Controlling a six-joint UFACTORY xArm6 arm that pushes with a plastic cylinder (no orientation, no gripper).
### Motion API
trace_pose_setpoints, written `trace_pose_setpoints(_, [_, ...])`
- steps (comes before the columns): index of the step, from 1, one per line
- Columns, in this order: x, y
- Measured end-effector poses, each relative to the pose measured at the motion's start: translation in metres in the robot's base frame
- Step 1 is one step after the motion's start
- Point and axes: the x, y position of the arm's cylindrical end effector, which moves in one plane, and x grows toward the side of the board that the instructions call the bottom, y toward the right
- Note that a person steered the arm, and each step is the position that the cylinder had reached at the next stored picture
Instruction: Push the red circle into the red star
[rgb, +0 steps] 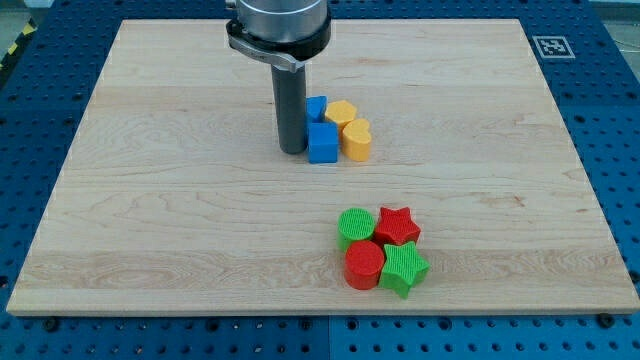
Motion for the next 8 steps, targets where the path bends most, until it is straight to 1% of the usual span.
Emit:
trace_pose_setpoints(1, [0.013, -0.059])
trace_pose_setpoints(2, [0.048, -0.097])
trace_pose_setpoints(3, [0.094, -0.086])
trace_pose_setpoints(4, [0.148, -0.037])
trace_pose_setpoints(5, [0.183, 0.016])
trace_pose_setpoints(6, [0.184, 0.031])
trace_pose_setpoints(8, [0.18, 0.092])
